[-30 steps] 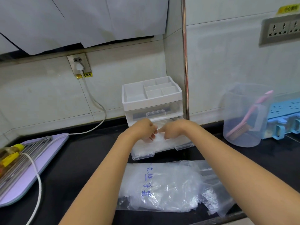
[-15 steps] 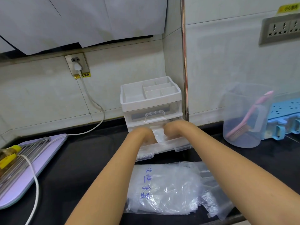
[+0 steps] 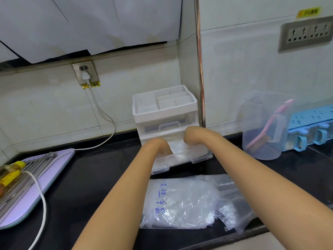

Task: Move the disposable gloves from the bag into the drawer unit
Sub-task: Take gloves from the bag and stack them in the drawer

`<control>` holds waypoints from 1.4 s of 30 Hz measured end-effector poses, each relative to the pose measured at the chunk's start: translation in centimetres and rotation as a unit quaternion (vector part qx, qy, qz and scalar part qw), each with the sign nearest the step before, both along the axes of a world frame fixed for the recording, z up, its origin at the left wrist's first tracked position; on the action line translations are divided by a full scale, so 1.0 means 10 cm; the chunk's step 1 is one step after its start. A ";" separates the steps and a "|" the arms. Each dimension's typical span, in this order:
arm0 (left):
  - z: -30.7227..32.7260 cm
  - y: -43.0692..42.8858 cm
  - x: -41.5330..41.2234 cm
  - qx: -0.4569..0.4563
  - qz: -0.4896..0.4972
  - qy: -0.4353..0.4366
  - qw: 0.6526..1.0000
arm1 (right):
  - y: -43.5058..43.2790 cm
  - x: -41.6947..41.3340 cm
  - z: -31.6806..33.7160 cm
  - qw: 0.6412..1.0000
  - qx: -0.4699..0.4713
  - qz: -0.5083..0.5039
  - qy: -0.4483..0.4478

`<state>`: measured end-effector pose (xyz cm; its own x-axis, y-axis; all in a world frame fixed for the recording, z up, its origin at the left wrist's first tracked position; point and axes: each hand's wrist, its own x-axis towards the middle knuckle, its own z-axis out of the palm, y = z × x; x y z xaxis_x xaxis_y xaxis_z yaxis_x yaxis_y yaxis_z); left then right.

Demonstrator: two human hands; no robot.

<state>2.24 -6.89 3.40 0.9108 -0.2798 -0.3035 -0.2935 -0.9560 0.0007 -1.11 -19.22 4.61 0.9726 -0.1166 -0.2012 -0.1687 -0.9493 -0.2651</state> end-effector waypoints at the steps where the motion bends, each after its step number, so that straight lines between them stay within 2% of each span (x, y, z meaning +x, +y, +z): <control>1: 0.00 0.00 -0.03 -0.009 0.003 -0.001 1.000 | -0.04 -0.03 0.02 1.000 0.002 0.005 -0.018; 5: 0.05 0.06 -0.10 -0.092 0.027 -0.022 0.995 | -0.25 -0.23 0.12 0.987 0.099 -0.021 -0.122; 8: 0.13 0.12 -0.23 -0.179 0.054 -0.076 0.980 | -0.43 -0.49 0.11 0.967 0.178 -0.025 -0.181; 13: -0.05 0.14 -0.79 -0.398 0.011 -0.210 0.893 | -0.72 -0.93 -0.19 0.943 0.231 -0.096 -0.220; 17: -0.41 0.02 -1.14 -0.467 -0.037 -0.179 0.865 | -0.84 -1.18 -0.62 0.931 0.234 -0.165 -0.227; 20: -0.74 -0.13 -1.32 -0.480 -0.086 -0.142 0.862 | -0.82 -1.29 -0.97 0.929 0.250 -0.213 -0.167; 22: -0.98 -0.22 -1.41 -0.457 -0.117 -0.132 0.872 | -0.78 -1.35 -1.17 0.940 0.211 -0.230 -0.138; 26: -1.31 -0.31 -1.52 -0.400 -0.154 -0.117 0.896 | -0.67 -1.45 -1.41 0.942 0.136 -0.229 -0.203; 29: -1.38 -0.32 -1.52 -0.362 -0.155 -0.127 0.911 | -0.64 -1.51 -1.46 0.915 0.194 -0.241 -0.259; 35: -1.39 -0.32 -1.56 -0.360 -0.153 -0.146 0.909 | -0.64 -1.66 -1.41 0.887 0.291 -0.239 -0.268; 40: -1.37 -0.32 -1.56 -0.384 -0.137 -0.137 0.903 | -0.65 -1.80 -1.27 0.816 0.392 -0.266 -0.331; 42: -1.37 -0.33 -1.56 -0.385 -0.126 -0.139 0.904 | -0.62 -1.88 -1.14 0.797 0.413 -0.246 -0.364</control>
